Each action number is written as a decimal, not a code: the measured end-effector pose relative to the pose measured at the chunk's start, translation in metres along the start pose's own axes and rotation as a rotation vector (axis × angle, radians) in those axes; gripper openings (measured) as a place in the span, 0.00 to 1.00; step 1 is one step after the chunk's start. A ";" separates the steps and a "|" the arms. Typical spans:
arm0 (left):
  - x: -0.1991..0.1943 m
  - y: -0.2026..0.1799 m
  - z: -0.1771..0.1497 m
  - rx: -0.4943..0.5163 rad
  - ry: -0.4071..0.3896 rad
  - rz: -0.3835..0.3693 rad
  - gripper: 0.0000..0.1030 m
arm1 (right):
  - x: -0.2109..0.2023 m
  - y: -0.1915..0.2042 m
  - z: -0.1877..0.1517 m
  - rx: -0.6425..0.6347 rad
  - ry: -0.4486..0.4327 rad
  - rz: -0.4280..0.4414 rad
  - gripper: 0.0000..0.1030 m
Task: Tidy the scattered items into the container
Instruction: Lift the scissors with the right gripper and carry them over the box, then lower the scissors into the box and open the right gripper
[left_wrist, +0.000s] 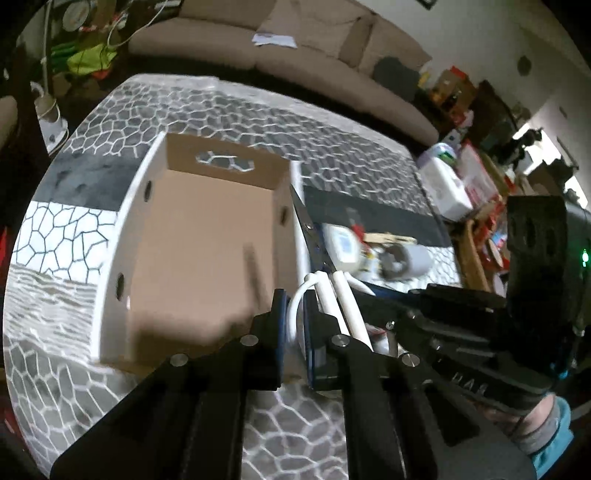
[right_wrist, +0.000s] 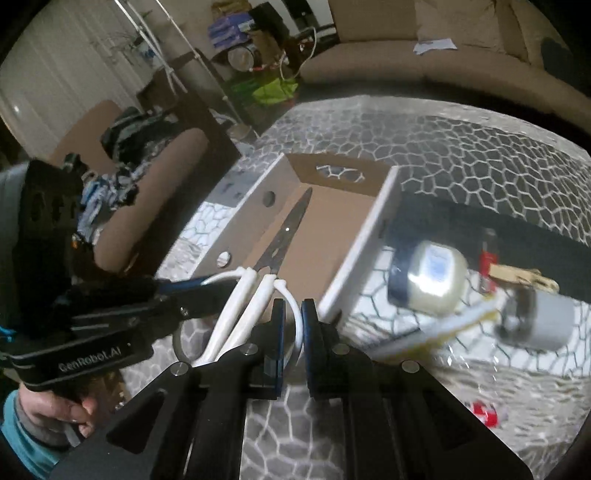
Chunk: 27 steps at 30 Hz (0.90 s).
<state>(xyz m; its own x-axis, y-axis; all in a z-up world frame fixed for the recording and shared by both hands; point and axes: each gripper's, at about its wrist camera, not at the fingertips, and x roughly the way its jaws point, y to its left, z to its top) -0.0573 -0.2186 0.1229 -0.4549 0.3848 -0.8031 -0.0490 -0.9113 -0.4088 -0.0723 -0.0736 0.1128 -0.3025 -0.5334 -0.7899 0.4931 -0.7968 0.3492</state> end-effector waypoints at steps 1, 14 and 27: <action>0.006 0.008 0.005 -0.003 0.009 0.005 0.08 | 0.006 0.000 0.003 0.006 0.004 -0.007 0.09; 0.080 0.048 0.048 0.066 0.089 0.118 0.07 | 0.086 0.003 0.066 -0.091 0.166 -0.198 0.10; 0.130 0.041 0.048 0.126 0.205 0.190 0.07 | 0.077 -0.003 0.065 -0.179 0.169 -0.274 0.11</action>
<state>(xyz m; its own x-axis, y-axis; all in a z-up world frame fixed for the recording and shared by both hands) -0.1613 -0.2132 0.0219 -0.2779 0.2160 -0.9360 -0.0963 -0.9757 -0.1966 -0.1496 -0.1307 0.0840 -0.3111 -0.2406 -0.9194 0.5520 -0.8333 0.0313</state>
